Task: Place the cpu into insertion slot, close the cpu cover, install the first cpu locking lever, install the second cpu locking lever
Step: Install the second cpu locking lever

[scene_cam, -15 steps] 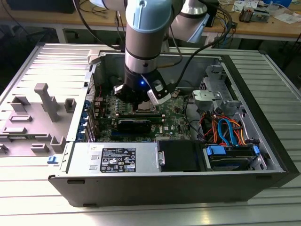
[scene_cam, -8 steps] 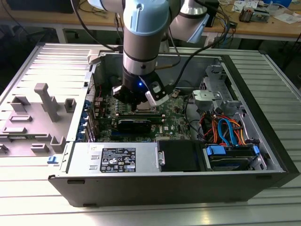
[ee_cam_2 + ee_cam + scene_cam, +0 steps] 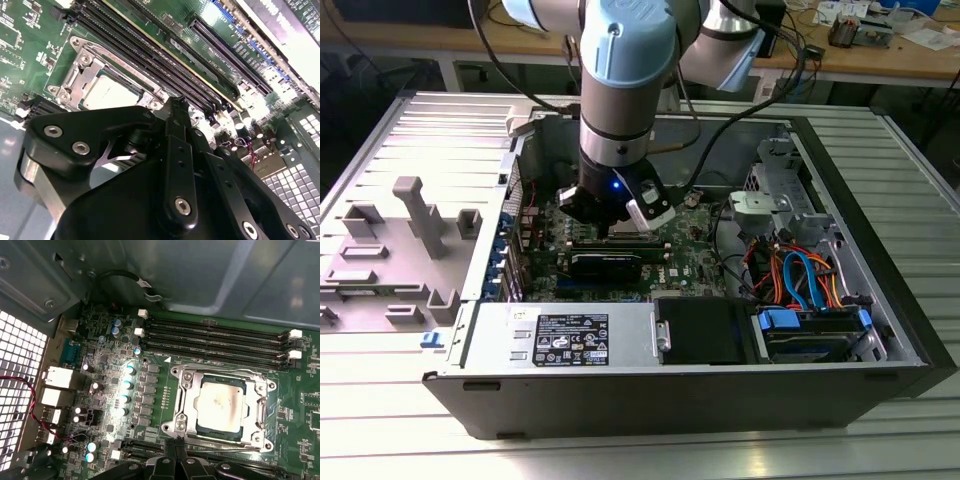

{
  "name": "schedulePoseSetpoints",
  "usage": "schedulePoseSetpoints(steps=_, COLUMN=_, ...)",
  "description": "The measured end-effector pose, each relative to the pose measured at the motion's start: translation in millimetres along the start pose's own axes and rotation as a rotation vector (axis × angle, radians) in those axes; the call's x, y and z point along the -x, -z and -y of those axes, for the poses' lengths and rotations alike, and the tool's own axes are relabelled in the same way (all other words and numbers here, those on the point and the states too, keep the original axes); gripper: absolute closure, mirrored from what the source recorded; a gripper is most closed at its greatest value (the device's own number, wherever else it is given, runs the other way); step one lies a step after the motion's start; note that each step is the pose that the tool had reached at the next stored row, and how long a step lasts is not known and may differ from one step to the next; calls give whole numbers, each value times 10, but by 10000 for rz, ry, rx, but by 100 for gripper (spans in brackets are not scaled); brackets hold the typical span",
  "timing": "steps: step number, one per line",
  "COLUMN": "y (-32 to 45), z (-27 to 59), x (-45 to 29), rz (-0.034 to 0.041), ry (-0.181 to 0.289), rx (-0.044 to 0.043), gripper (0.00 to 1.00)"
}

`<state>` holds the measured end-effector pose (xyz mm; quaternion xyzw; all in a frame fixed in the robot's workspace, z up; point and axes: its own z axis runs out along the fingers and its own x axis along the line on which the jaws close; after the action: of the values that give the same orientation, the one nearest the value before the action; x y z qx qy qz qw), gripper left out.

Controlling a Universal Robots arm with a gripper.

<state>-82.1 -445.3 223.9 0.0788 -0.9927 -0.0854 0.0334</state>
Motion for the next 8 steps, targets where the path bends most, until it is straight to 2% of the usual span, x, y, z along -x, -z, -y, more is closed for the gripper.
schedulePoseSetpoints(steps=8, y=-73, z=7, x=-33, rz=4, ry=4, rx=61, gripper=89)
